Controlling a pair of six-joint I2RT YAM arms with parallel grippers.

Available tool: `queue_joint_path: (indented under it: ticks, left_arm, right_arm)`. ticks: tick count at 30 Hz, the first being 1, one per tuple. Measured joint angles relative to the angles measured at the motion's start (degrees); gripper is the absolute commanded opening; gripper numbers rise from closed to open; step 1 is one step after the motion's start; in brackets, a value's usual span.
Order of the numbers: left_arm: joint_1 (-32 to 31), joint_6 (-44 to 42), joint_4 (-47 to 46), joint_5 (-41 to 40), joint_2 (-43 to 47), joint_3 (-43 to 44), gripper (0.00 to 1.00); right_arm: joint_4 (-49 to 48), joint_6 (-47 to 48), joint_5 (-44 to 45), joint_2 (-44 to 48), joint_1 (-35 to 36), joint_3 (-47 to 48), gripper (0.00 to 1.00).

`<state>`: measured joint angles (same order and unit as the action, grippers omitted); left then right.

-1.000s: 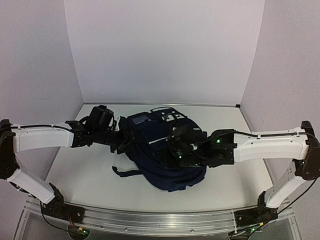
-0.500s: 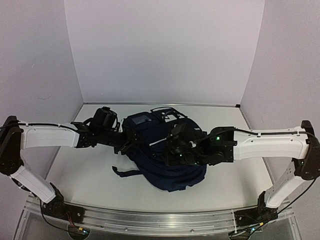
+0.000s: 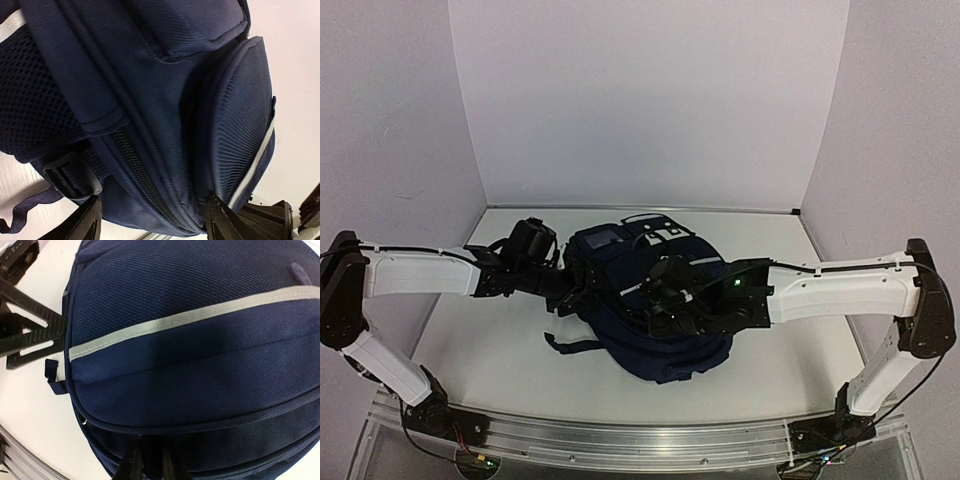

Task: Pack the student bag
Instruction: Zip the student bag at the center of the board.

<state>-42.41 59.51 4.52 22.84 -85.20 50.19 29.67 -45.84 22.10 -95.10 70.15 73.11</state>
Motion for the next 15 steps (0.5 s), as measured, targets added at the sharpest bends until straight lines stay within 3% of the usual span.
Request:
queue_joint_path:
  ticks: [5, 15]
  left_arm:
    - [0.0, 0.6, 0.3, -1.7, 1.3, -1.6, 0.58]
    - [-0.7, 1.9, -0.8, -2.7, 1.0, -2.7, 0.65]
  right_arm:
    - [0.0, -0.1, 0.2, 0.0, 0.0, 0.9, 0.0]
    - [0.1, -0.6, 0.1, 0.0, 0.0, 0.9, 0.0]
